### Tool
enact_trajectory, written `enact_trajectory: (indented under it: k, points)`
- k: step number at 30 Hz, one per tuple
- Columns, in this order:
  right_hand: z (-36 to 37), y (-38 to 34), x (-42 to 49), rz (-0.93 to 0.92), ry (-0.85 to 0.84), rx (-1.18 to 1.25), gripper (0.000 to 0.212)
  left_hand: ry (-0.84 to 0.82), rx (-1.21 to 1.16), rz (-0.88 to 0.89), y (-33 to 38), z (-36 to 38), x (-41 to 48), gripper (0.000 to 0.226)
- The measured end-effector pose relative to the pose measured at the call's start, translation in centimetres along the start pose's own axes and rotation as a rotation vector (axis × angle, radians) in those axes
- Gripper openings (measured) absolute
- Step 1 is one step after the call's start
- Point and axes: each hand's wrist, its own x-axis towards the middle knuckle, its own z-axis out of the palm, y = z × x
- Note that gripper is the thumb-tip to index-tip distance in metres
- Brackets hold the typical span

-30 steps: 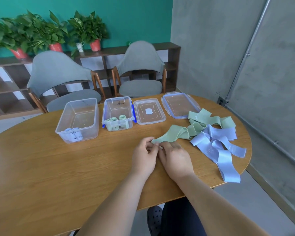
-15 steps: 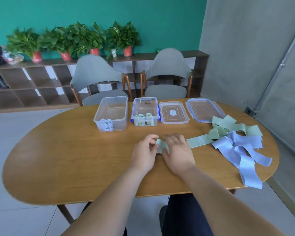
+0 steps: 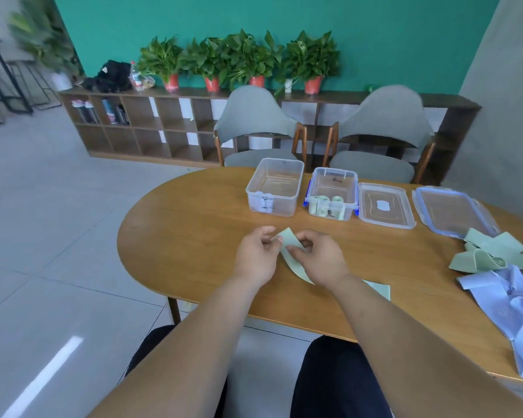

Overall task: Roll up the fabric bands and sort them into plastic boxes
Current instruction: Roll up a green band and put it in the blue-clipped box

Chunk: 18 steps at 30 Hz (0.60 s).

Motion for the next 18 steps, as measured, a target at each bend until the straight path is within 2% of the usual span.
enact_trajectory:
  k: [3, 7, 9, 12, 18]
  points:
    - [2.0, -1.2, 0.5, -0.016, -0.028, 0.078, 0.004, 0.029, -0.064, -0.078, -1.0, -1.5, -0.5, 0.009]
    - [4.3, -2.7, 1.8, 0.022, -0.035, 0.208, 0.006, 0.069, -0.213, -0.189, -1.8, -3.0, -0.5, 0.023]
    - [5.4, -3.4, 2.5, 0.042, -0.019, 0.276, 0.005, 0.054, -0.268, -0.228, -2.0, -3.8, -0.3, 0.012]
    - [7.1, -4.3, 3.7, 0.073, -0.018, 0.351, 0.006, 0.036, -0.248, -0.240, -2.8, -5.1, 0.8, 0.014]
    - [10.2, -4.9, 6.7, 0.122, -0.090, 0.181, 0.016, 0.124, -0.204, -0.254, -3.9, -8.2, 4.6, 0.012]
